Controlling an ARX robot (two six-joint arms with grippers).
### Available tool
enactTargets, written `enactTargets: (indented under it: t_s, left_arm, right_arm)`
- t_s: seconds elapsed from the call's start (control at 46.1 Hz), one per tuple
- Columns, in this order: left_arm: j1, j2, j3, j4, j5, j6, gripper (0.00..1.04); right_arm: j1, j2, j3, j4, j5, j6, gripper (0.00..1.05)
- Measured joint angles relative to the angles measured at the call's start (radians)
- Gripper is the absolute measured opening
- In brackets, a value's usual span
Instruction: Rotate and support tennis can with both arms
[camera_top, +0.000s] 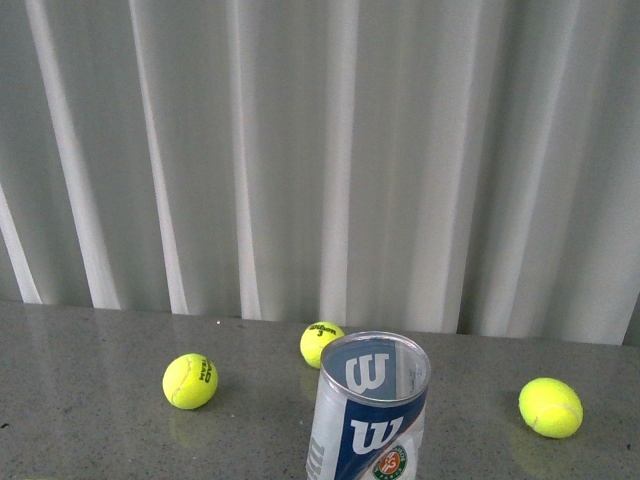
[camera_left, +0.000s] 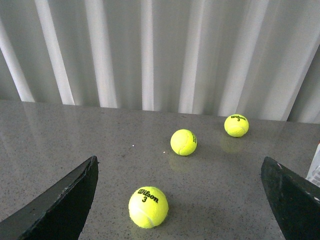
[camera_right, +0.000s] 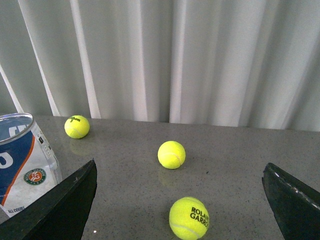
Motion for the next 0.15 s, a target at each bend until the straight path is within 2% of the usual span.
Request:
enactTargets:
  t_s: [0.152]
  left_arm:
    - [0.0,0.0,0.0,0.0,0.0,0.0,0.98]
  right_arm:
    - [0.0,0.0,0.0,0.0,0.0,0.0,0.98]
